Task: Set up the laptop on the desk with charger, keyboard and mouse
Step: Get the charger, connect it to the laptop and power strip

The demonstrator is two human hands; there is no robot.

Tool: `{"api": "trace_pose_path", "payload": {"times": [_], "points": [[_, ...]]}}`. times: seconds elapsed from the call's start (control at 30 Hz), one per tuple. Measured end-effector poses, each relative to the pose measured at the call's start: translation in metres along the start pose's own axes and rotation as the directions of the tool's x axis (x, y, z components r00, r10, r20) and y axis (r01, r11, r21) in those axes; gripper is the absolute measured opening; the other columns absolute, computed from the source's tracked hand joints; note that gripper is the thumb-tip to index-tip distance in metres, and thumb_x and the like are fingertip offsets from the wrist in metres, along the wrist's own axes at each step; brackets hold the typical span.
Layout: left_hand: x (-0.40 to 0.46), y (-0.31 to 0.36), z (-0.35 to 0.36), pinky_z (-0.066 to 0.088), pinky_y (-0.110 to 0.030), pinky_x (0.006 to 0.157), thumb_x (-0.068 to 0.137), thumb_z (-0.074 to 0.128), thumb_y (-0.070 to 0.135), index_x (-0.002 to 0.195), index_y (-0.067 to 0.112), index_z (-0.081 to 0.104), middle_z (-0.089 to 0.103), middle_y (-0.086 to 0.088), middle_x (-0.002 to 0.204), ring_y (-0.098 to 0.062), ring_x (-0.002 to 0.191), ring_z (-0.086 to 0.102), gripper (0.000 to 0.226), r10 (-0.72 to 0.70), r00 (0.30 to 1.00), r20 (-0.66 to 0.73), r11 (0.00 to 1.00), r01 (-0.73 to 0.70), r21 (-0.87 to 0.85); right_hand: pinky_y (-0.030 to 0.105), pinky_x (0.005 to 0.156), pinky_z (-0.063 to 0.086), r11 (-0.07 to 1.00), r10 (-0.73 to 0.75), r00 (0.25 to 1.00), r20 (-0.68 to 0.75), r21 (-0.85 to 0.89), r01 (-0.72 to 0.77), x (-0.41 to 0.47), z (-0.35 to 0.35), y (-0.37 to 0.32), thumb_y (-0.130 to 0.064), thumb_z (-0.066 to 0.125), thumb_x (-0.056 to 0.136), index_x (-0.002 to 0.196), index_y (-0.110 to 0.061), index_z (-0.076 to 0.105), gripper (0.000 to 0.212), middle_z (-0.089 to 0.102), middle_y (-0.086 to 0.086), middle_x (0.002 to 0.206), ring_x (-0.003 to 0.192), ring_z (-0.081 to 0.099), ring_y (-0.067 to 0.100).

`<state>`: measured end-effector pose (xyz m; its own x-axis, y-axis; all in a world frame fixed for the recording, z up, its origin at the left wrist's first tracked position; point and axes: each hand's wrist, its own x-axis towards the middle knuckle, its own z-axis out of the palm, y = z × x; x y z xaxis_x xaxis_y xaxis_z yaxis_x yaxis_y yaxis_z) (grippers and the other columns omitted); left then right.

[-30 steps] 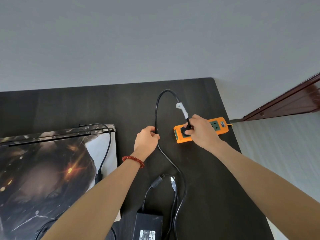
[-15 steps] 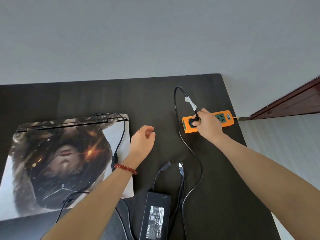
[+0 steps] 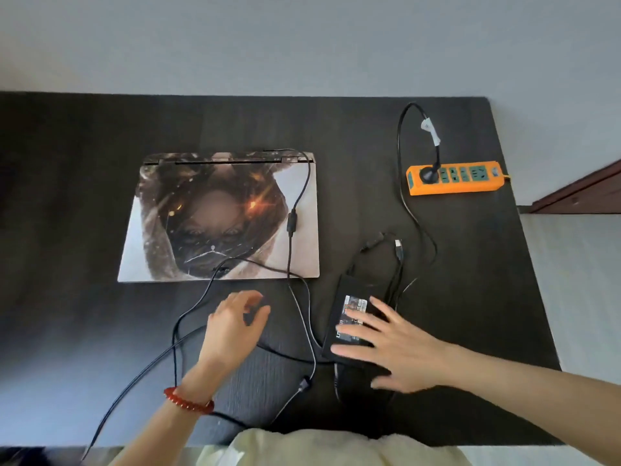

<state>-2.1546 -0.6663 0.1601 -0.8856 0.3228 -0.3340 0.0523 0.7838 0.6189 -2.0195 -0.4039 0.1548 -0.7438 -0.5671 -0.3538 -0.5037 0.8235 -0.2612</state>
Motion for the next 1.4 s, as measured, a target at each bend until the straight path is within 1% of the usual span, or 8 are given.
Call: {"api": "trace_pose_path", "payload": {"times": [0.17,0.37,0.6,0.7,0.83,1.07,1.17,1.4], "points": [[-0.024,-0.022,0.029,0.047,-0.033,0.091,0.085,0.061,0.028,0.110,0.016,0.061,0.064,0.001,0.102,-0.015,0.095,0.059,0.028,-0.035,0.967,0.251,0.999,0.030,0.027,0.070,0.102,-0.018,0.974,-0.046,0.963,0.266,-0.201,0.102,0.011,0.018,-0.012,-0.053,0.068,0.073,0.143,-0.040,-0.014,0.108,-0.024,0.003,0.153,0.136,-0.030,0.036],[-0.036,-0.039,0.045,0.033,-0.039,0.097,0.089,0.051,0.040,0.122,0.026,0.054,0.052,0.005,0.125,-0.019,0.121,0.042,0.036,0.060,0.971,0.233,0.968,-0.114,0.225,0.060,0.103,0.025,0.959,0.174,0.979,0.104,-0.246,-0.144,0.038,0.008,-0.012,-0.029,0.063,0.074,0.144,-0.035,0.011,0.088,0.015,0.014,0.154,0.142,0.009,0.039],[-0.066,-0.056,0.055,0.003,-0.056,0.111,0.059,0.038,0.085,0.136,0.033,0.035,0.024,-0.001,0.150,-0.028,0.140,0.013,0.093,0.151,0.903,0.402,0.751,-0.369,0.548,0.069,0.104,0.012,0.931,0.260,0.963,0.070,-0.281,-0.231,0.069,0.008,-0.015,-0.021,0.065,0.073,0.140,-0.023,0.017,0.082,0.005,0.013,0.155,0.141,0.000,0.042],[-0.069,-0.045,0.062,0.005,-0.063,0.109,0.068,0.060,0.060,0.125,0.029,0.047,0.030,-0.009,0.147,-0.038,0.140,0.016,0.066,0.166,0.910,0.380,0.740,-0.369,0.562,0.069,0.105,0.012,0.944,0.163,0.981,0.102,-0.305,-0.125,0.080,0.002,-0.009,-0.019,0.065,0.074,0.137,-0.014,0.026,0.074,0.004,0.010,0.157,0.143,-0.002,0.039],[-0.070,-0.041,0.054,0.054,-0.049,0.080,0.060,0.079,0.019,0.075,0.015,0.071,0.067,-0.006,0.106,-0.030,0.109,0.060,0.018,0.370,0.889,0.270,0.774,-0.456,0.440,0.066,0.106,0.017,0.947,0.134,0.987,0.094,-0.304,-0.100,0.090,-0.002,-0.006,-0.019,0.066,0.077,0.136,-0.011,0.029,0.069,0.022,0.018,0.147,0.139,0.014,0.038],[-0.052,-0.039,-0.022,0.036,-0.022,0.044,0.093,0.045,0.009,0.087,0.037,0.055,0.046,0.006,0.051,-0.011,0.041,0.038,0.030,-0.012,0.994,-0.107,0.960,-0.018,-0.279,0.046,0.098,0.039,0.974,0.106,0.989,-0.100,-0.191,-0.124,0.073,-0.057,0.011,-0.026,0.068,0.073,0.128,-0.024,0.042,0.061,0.038,0.015,0.132,0.117,0.042,0.034],[-0.028,-0.013,-0.074,0.030,-0.016,0.046,0.089,0.055,0.016,0.082,0.018,0.059,0.046,0.000,0.055,-0.011,0.049,0.036,0.009,-0.019,0.924,-0.382,0.933,-0.121,-0.340,0.033,0.067,0.049,0.964,0.266,0.919,-0.292,0.084,-0.252,0.059,-0.097,0.029,-0.037,0.068,0.073,0.122,-0.032,0.037,0.058,0.029,0.002,0.132,0.100,0.051,0.026],[0.059,0.099,-0.154,0.038,-0.008,0.051,0.088,0.058,0.022,0.091,0.016,0.062,0.062,0.014,0.070,0.005,0.058,0.056,0.008,0.139,0.884,-0.446,0.902,-0.299,-0.313,0.038,0.076,0.050,0.645,0.725,0.445,-0.526,0.745,-0.169,0.068,-0.204,0.088,-0.037,0.067,0.075,0.093,-0.023,0.048,0.029,0.056,0.007,0.099,0.089,0.059,0.022]]}}
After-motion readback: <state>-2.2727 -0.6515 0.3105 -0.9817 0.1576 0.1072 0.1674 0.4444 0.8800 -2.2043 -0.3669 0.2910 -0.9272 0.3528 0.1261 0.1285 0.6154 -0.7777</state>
